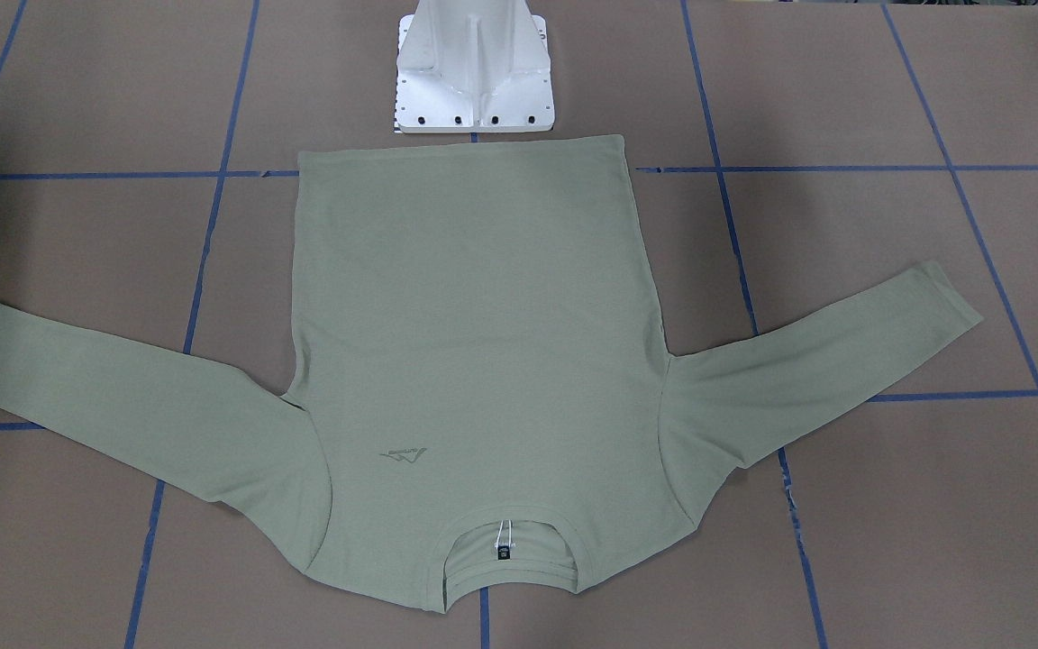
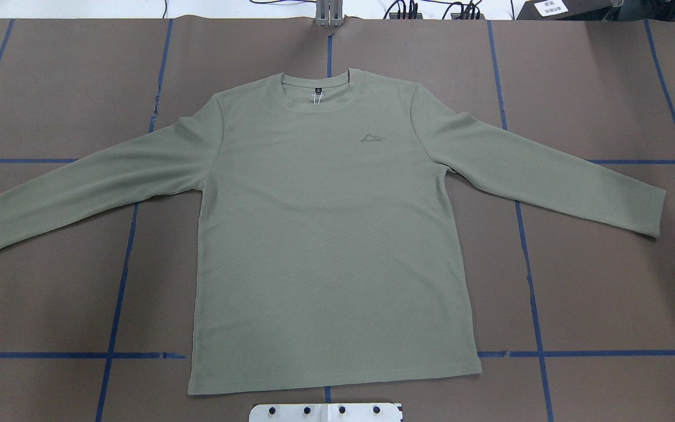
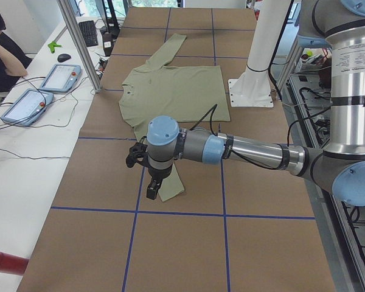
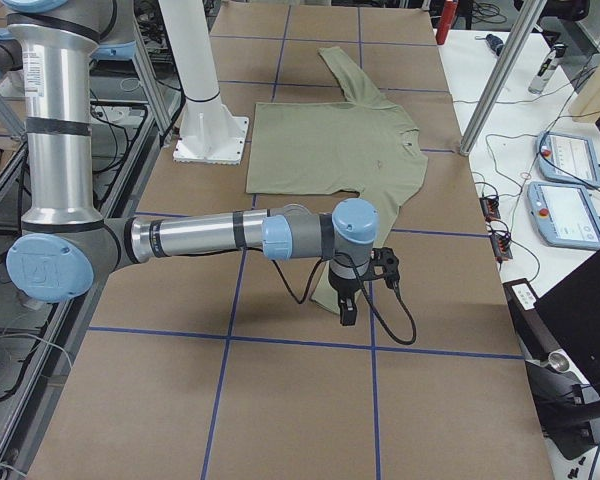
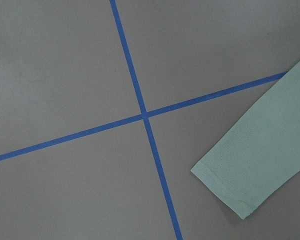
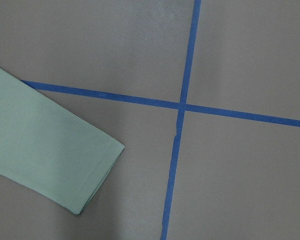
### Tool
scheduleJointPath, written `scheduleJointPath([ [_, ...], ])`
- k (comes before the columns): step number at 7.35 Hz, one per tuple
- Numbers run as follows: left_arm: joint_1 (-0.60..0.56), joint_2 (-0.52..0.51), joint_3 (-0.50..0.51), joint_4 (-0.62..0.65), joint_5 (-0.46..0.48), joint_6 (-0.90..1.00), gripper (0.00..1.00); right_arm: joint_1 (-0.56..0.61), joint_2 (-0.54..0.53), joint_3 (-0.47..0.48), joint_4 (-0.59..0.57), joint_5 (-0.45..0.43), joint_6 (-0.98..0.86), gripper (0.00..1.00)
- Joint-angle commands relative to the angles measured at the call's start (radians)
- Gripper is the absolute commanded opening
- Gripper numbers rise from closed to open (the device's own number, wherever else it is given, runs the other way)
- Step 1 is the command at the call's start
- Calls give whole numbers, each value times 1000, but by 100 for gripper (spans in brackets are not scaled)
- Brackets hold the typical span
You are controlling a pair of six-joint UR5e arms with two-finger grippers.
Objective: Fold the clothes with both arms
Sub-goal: 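Move the right gripper down to the cuff of the sleeve nearest it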
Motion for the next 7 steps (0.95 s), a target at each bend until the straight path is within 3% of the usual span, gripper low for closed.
scheduleJointPath([
  [1, 2, -2, -5, 0, 11, 3, 100, 0, 2, 0, 0, 0, 0, 100],
  [4, 3, -17, -16, -6, 9, -3, 100, -2, 32, 9, 9, 0, 20, 100],
  [7, 3, -51, -15, -52, 3, -8, 100, -79, 90, -13, 141, -2, 211, 100],
])
